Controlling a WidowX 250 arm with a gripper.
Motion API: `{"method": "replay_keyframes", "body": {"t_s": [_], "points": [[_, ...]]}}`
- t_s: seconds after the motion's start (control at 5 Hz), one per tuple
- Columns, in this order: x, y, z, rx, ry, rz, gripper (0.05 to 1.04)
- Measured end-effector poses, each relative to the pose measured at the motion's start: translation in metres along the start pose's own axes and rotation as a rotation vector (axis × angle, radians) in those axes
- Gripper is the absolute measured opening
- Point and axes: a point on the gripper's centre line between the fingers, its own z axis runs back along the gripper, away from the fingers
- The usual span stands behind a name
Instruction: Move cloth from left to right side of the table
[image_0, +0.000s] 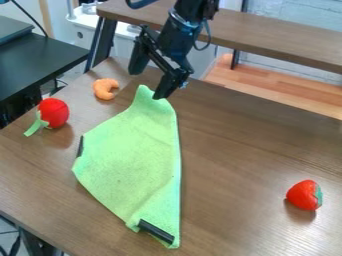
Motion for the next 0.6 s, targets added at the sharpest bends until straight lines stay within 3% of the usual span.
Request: {"method": "replay_keyframes", "body": {"t_s": [0.2,0.4,0.6], "points": [[0.007,-0.009,-0.034,-0.183,-0.126,-0.214,1.001],[-0.001,-0.003,-0.053,-0.231,-0.271,-0.24,1.001],[-0.005,-0.011,-0.059,-0.247,-0.438,-0.284,1.001]]}}
